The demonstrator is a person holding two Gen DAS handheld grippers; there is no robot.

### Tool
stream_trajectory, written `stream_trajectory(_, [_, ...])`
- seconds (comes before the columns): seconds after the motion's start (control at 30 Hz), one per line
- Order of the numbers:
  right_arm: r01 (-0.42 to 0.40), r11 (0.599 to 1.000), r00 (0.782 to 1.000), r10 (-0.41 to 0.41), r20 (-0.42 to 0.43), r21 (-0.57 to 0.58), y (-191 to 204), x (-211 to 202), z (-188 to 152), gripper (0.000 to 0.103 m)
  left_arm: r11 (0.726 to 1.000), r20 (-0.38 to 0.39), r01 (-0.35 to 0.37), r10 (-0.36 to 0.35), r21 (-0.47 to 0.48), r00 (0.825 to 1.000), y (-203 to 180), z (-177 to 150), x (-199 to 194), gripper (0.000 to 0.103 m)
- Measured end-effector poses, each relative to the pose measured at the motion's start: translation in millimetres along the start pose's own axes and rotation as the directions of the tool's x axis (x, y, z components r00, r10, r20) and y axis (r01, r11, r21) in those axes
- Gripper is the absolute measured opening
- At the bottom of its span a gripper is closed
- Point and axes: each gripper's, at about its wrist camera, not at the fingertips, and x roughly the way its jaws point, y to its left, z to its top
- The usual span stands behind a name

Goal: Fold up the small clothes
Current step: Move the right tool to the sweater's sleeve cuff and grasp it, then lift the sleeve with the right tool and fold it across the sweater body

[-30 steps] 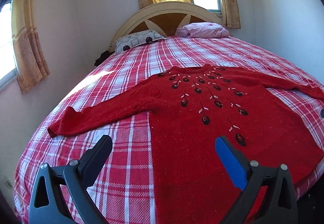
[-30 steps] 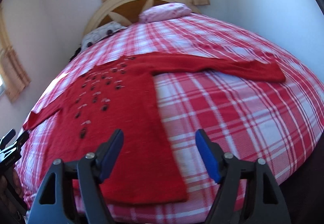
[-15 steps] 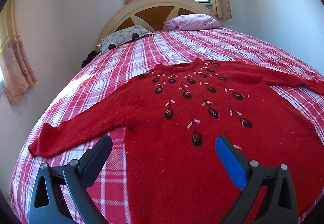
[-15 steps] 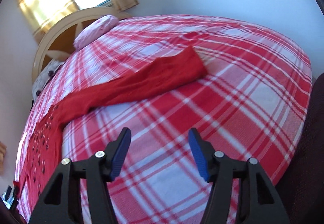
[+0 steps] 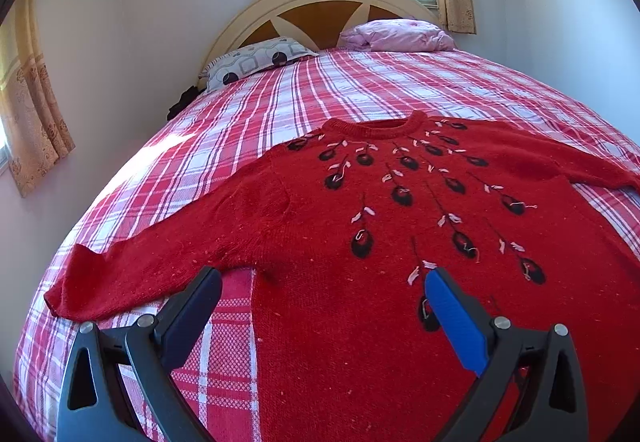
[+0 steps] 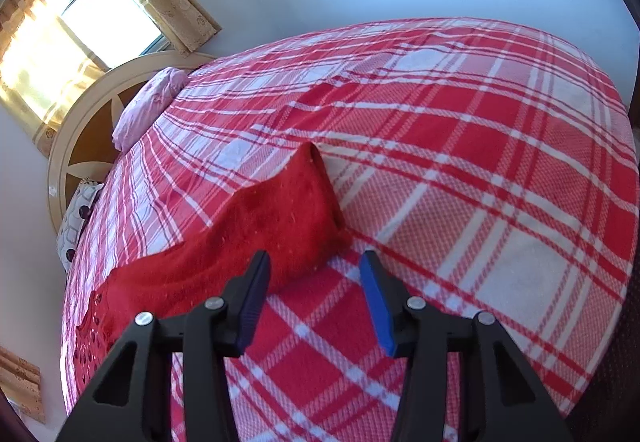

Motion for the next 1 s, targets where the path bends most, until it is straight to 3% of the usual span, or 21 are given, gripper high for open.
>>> stream_trajectory(0.2, [0.032, 0.999, 0.999, -0.032, -0.009, -0.022, 4, 10, 8, 0.038, 1.000, -0.035, 0.011, -0.011, -0.011, 0.999, 3, -9, 12, 0.102])
stream_trajectory(0.27, [0.047, 0.998, 0.999, -0.047, -0.006, -0.031, 4, 13, 12, 0.024, 1.000, -0.042, 0.018, -0.018, -0.013, 0.999, 4, -11, 15, 0.102])
stream_trajectory(0.4, [0.051, 0.998, 0.999, -0.052, -0.010, -0.040, 7, 16, 18, 0.015, 0.999, -0.047, 0.031, -0.032, -0.036, 0.998, 10, -13, 15, 0.102])
stream_trajectory(0.63, [0.036, 0.989, 0.999, -0.036, 0.002, -0.144, 44, 15, 21, 0.013, 0.997, -0.033, 0.033, -0.035, -0.073, 0.999, 22, -15, 10, 0.102])
stream_trajectory(1.0, [-0.040, 0.949, 0.999, 0.044, 0.006, -0.312, 136, 14, 23, 0.012, 0.994, -0.034, 0.009, -0.013, -0.113, 0.999, 47, -26, 6, 0.102])
